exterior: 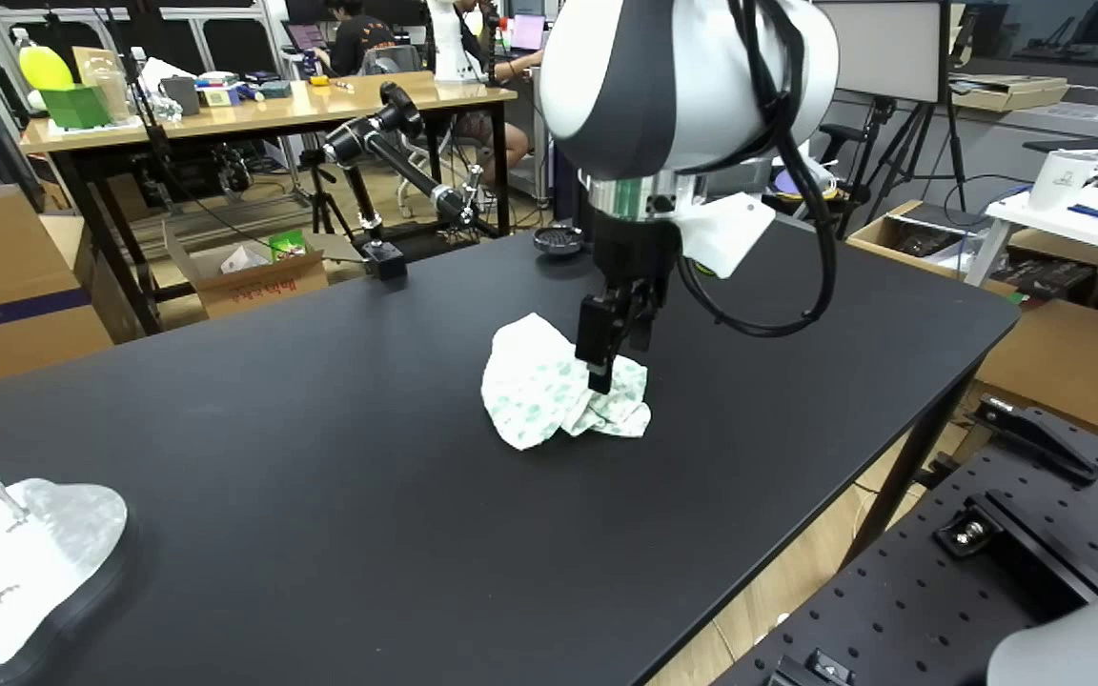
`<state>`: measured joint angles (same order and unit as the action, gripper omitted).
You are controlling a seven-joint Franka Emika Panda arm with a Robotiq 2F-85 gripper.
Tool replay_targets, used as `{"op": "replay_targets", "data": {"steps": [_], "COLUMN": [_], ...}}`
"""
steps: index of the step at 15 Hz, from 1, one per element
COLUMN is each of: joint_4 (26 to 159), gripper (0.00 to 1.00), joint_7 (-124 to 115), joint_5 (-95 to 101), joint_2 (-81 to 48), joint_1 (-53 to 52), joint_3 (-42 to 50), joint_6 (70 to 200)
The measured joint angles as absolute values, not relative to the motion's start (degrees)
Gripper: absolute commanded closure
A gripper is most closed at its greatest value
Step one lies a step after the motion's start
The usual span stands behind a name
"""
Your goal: Pick the cloth and hang it on the object
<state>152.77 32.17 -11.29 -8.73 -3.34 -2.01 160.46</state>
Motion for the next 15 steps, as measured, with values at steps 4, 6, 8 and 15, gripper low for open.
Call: {"op": "replay_targets", "data": {"steps": [4, 6, 8, 15], "joint_4": [151.8, 151.2, 150.6, 149.5], "gripper": [0.25, 0.33, 0.49, 0.97], "joint_7": [32.8, 32.8, 32.8, 32.6], "joint_5": [-10.3, -8.4, -6.4, -0.4], "joint_2": [-13.9, -15.6, -16.8, -19.3], "joint_1": [-1.1, 0.3, 1.6, 4.6], "joint_3": [-6.5, -7.8, -8.7, -10.1], "joint_6": [164.4, 165.1, 166.5, 170.9]}}
